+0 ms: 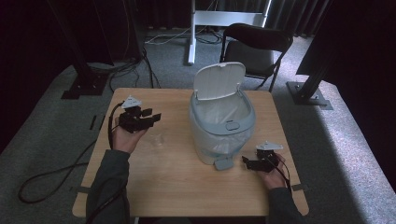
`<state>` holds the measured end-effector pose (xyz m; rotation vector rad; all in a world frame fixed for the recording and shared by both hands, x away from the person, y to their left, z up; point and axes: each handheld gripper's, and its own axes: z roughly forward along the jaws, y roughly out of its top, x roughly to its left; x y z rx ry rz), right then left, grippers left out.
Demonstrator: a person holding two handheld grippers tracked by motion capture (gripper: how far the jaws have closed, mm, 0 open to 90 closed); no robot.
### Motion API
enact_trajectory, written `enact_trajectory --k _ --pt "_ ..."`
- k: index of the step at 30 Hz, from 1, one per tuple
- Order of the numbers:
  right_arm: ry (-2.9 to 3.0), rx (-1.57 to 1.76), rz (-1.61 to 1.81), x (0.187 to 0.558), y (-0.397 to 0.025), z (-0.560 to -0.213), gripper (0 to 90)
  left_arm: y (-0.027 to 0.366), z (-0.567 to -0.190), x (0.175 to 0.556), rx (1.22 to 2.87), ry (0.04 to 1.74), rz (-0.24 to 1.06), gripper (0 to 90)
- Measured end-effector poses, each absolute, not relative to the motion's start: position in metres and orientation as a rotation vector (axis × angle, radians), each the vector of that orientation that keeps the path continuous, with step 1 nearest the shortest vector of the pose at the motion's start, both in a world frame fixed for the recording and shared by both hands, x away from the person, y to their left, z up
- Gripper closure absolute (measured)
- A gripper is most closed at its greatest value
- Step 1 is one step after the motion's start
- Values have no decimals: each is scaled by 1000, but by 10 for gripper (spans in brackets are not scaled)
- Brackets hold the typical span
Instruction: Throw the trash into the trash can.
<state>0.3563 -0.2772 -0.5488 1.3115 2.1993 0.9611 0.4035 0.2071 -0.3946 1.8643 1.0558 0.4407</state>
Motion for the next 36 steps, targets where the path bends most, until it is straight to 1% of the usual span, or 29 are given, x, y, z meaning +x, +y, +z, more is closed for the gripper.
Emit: enact_trajectory --k 21,36 --pt "2199 1311 961 356 -277 -549 191 225 -426 406 1890 1161 408 552" --pt "2199 1311 962 356 -277 -549 192 225 -450 411 1920 1226 374 580"
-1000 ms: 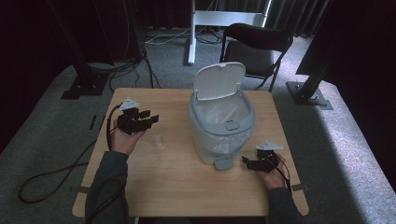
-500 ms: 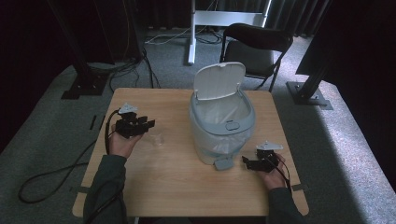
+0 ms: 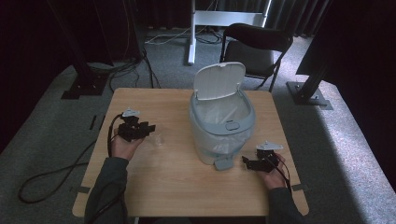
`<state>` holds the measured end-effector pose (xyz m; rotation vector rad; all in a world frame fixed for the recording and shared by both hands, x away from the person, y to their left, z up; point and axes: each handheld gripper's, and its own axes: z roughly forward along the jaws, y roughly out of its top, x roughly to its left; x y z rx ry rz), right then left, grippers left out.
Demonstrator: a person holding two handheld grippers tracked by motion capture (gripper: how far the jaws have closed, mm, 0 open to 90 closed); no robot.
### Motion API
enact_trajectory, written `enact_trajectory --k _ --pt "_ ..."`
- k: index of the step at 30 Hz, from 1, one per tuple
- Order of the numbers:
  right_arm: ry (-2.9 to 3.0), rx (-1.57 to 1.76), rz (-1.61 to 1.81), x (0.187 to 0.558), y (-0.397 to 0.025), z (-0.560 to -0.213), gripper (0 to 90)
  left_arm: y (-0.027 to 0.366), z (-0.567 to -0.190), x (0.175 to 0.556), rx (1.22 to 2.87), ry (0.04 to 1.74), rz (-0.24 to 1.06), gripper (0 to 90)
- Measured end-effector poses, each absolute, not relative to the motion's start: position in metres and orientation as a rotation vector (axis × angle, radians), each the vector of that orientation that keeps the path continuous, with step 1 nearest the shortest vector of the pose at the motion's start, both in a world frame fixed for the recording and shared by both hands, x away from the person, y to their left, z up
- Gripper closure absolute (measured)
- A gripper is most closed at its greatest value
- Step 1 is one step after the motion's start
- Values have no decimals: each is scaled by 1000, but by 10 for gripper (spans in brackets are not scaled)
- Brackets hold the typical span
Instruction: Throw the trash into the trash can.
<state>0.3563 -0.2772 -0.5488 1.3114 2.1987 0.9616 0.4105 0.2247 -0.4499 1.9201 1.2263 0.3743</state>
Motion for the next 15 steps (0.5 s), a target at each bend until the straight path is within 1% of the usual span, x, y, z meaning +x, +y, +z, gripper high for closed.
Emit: enact_trajectory --k 15 --pt "2205 1304 964 356 -277 -549 191 236 -454 408 1890 1251 382 582"
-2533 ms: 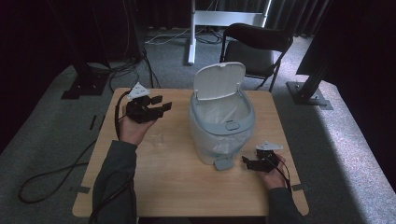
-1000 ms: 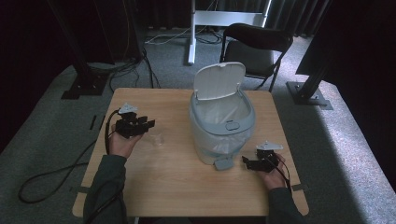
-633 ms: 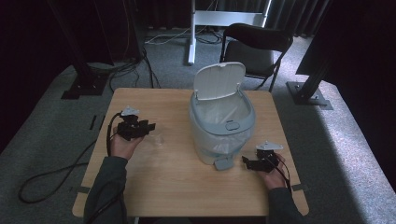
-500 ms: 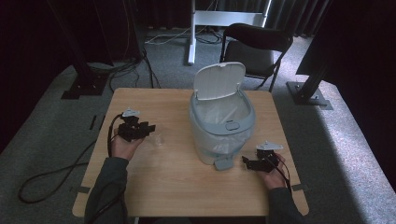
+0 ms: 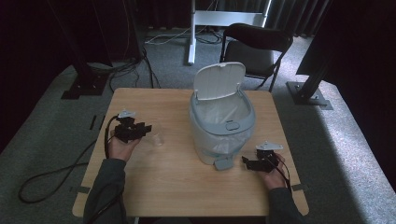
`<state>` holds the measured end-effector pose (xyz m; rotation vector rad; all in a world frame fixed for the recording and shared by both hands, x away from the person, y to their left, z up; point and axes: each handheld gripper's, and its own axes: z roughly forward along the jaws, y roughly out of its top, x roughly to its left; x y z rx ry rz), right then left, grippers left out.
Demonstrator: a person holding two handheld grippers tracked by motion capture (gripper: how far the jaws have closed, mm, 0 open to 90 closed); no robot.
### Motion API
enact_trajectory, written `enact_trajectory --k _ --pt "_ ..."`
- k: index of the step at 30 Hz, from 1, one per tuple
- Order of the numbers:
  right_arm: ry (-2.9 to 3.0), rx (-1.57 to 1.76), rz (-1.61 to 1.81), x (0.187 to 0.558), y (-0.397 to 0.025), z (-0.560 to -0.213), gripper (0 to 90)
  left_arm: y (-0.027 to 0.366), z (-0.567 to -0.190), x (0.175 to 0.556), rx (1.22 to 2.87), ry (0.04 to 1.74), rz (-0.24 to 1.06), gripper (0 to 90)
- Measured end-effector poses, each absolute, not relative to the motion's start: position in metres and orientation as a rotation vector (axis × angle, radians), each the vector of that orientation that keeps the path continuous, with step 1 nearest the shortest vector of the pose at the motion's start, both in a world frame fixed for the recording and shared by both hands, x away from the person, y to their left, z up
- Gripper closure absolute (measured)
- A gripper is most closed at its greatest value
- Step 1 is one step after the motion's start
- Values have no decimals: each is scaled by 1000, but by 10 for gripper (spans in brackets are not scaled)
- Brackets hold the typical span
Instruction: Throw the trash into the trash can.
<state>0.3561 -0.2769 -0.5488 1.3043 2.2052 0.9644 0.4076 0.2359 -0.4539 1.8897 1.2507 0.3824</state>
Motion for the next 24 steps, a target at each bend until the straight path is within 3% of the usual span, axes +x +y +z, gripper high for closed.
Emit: enact_trajectory --k 16,24 --pt "2208 1302 966 356 -277 -549 191 229 -455 409 1934 1262 414 574" --pt "2208 1302 966 356 -277 -549 191 235 -463 406 1942 1277 367 647"
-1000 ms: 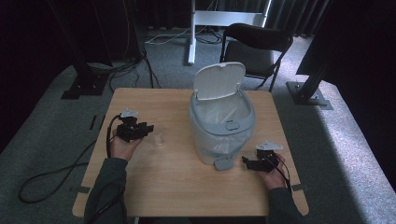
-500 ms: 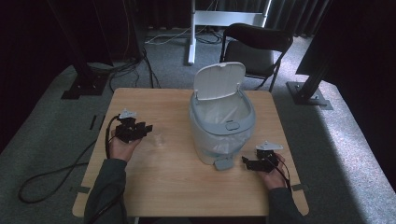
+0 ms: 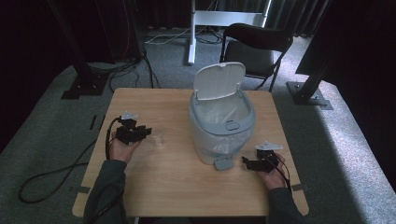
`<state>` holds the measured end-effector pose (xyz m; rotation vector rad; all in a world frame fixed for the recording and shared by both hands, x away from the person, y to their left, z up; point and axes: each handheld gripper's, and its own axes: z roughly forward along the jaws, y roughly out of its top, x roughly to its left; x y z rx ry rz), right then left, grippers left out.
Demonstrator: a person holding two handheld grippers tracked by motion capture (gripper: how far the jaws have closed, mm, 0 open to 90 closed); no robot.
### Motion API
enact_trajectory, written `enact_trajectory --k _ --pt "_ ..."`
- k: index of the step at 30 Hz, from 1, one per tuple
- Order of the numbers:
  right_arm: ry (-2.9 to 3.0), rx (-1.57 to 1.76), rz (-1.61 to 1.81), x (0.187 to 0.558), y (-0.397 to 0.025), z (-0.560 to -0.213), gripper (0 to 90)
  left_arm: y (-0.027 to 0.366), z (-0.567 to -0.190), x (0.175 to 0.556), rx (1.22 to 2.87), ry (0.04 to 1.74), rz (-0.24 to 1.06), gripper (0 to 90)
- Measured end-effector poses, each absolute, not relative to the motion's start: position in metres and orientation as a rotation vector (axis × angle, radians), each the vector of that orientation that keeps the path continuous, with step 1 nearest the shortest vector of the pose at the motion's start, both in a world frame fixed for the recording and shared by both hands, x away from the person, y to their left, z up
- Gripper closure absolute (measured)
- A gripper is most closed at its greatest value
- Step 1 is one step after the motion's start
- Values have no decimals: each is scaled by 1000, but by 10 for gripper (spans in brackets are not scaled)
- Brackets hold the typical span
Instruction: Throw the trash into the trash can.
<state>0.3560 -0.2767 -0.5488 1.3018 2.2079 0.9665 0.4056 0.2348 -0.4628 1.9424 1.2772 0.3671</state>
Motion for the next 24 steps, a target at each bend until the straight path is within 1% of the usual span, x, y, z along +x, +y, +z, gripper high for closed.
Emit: enact_trajectory --k 10,15,24 --pt "2207 1303 967 356 -277 -549 191 235 -467 394 1985 1244 341 769" --pt "2209 1303 966 356 -277 -549 191 235 -472 386 2017 1214 323 813" --pt "2209 1304 966 356 -277 -549 192 236 -482 380 2053 1156 254 850"
